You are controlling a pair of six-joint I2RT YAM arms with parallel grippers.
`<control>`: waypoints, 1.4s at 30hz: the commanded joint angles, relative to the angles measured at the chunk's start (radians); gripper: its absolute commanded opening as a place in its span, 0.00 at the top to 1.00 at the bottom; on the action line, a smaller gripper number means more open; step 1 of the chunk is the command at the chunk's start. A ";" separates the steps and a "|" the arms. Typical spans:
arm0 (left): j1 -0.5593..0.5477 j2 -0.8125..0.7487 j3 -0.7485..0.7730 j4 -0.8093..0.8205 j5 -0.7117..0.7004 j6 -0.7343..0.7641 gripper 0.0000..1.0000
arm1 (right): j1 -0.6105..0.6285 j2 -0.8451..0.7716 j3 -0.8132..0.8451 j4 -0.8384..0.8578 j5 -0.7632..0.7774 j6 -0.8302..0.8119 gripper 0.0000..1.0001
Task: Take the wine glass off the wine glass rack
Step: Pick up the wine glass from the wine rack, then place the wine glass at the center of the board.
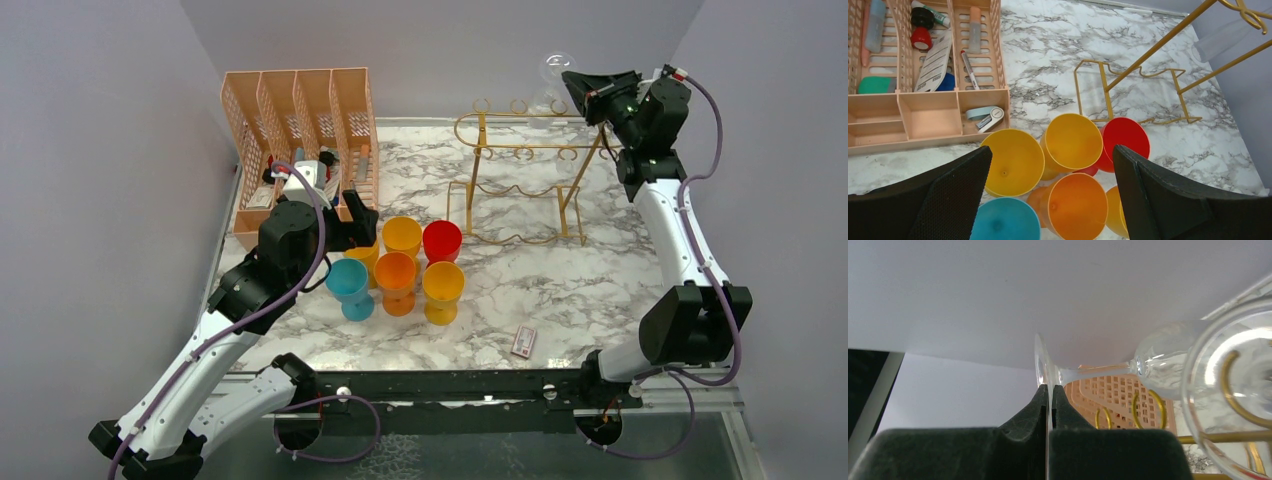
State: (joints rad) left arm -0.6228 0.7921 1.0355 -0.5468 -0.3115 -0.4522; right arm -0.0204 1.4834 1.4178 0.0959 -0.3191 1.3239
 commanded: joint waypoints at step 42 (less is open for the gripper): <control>0.005 0.002 0.035 0.155 0.350 -0.053 0.04 | 0.023 -0.463 -0.284 0.718 -0.946 -0.336 0.99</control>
State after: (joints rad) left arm -0.6228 0.8082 1.0416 -0.4278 -0.0360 -0.4698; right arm -0.0044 1.1191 1.1629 0.8070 -1.2327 0.9867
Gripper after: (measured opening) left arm 0.961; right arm 0.017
